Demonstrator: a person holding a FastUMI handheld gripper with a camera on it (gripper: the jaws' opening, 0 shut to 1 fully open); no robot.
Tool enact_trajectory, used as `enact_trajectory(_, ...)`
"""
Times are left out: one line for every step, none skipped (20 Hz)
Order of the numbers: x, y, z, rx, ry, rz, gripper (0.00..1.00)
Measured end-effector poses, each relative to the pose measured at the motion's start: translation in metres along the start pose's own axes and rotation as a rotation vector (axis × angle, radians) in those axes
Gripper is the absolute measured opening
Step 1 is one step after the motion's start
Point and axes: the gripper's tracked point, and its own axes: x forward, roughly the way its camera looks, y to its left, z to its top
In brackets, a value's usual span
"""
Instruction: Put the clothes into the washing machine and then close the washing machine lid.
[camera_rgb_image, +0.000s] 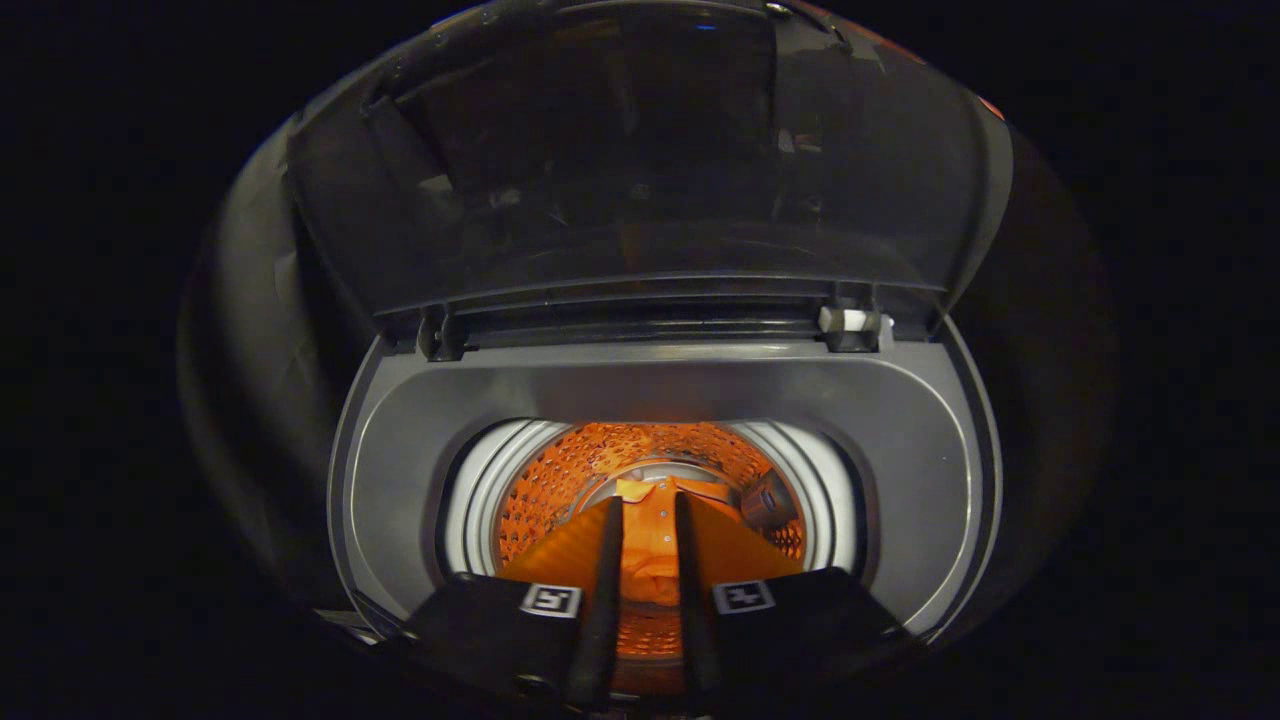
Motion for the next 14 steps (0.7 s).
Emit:
enact_trajectory(-0.004,-0.001,0.000,-0.002,-0.006,-0.006,0.53)
enact_trajectory(-0.009,-0.002,0.000,-0.005,-0.006,-0.008,0.65)
enact_trajectory(-0.013,0.000,0.000,-0.005,-0.015,0.001,0.77)
enact_trajectory(-0.017,0.001,0.001,-0.003,-0.021,0.001,0.78)
enact_trajectory(-0.019,0.001,0.000,-0.003,-0.022,-0.001,0.81)
enact_trajectory(-0.025,0.001,0.000,-0.010,-0.029,-0.008,0.85)
enact_trajectory(-0.031,0.001,0.003,-0.011,-0.040,-0.010,0.88)
enact_trajectory(-0.037,0.002,0.006,-0.008,-0.049,-0.010,0.91)
enact_trajectory(-0.045,0.004,0.009,-0.003,-0.065,-0.008,0.94)
enact_trajectory(-0.053,0.007,0.013,0.001,-0.080,-0.003,0.98)
enact_trajectory(-0.060,0.010,0.020,0.005,-0.099,0.001,0.98)
enact_trajectory(-0.069,0.012,0.027,0.006,-0.117,0.007,0.98)
enact_trajectory(-0.079,0.013,0.034,0.004,-0.135,0.007,0.97)
enact_trajectory(-0.088,0.014,0.043,0.003,-0.157,0.007,0.97)
